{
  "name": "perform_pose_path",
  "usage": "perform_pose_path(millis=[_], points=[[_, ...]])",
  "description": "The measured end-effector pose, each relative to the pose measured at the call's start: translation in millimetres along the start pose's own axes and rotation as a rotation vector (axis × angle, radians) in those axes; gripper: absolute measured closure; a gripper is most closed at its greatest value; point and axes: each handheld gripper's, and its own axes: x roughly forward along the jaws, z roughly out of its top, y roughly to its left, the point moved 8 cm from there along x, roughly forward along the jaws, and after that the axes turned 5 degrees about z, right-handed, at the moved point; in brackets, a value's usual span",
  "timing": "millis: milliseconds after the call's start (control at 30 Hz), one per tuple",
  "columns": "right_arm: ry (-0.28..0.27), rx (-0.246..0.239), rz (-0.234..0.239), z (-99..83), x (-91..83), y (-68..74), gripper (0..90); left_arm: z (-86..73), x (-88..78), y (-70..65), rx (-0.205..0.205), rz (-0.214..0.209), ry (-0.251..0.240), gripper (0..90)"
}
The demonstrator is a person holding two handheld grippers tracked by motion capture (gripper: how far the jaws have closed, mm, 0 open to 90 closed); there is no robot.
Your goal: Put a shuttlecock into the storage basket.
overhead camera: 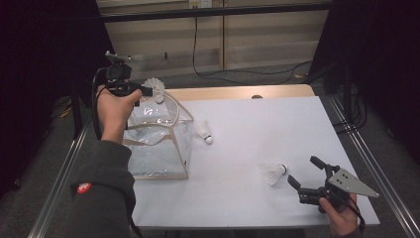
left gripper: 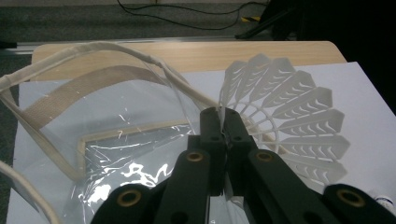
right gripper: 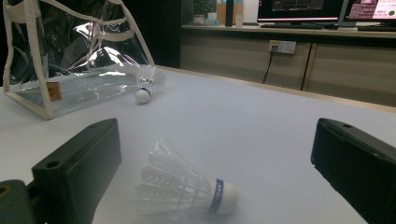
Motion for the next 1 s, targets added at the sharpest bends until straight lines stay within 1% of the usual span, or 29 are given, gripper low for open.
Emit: perform_pose_path(millis=[67, 100, 133, 667, 800, 967, 1000], points=[[-0.003, 0.004, 0.001, 0.2, 0.0, 0.2, 1.6, -0.3, 1.2, 0.4, -0.004, 0.004, 0.001, 89.8], [-0.001, 0.001, 0.0, 0.1, -0.1, 0.0, 1.6, -0.3, 1.5, 1.2, 0.001, 0.007, 0.003, 89.8], [-0.002, 0.002, 0.001, 0.2, -0.1, 0.0, 1.6, -0.8, 1.9, 1.3, -0.001, 0.002, 0.008, 89.8], [-0.002, 0.004, 0.0, 0.2, 0.0, 0.0, 1.7, -1.6, 8.3, 7.9, -0.01, 0.025, 0.01, 89.7], [-0.003, 0.0, 0.001, 0.3, 0.0, 0.0, 1.6, -3.0, 10.4, 10.3, -0.009, 0.028, 0.019, 89.6], [-0.001, 0.002, -0.001, 0.1, -0.2, -0.3, 1.7, -4.8, 14.0, 12.8, -0.02, 0.037, 0.023, 89.5], [0.0, 0.001, 0.001, -0.1, -0.3, -0.3, 1.6, -5.1, 14.3, 13.5, -0.016, 0.041, 0.025, 89.4]])
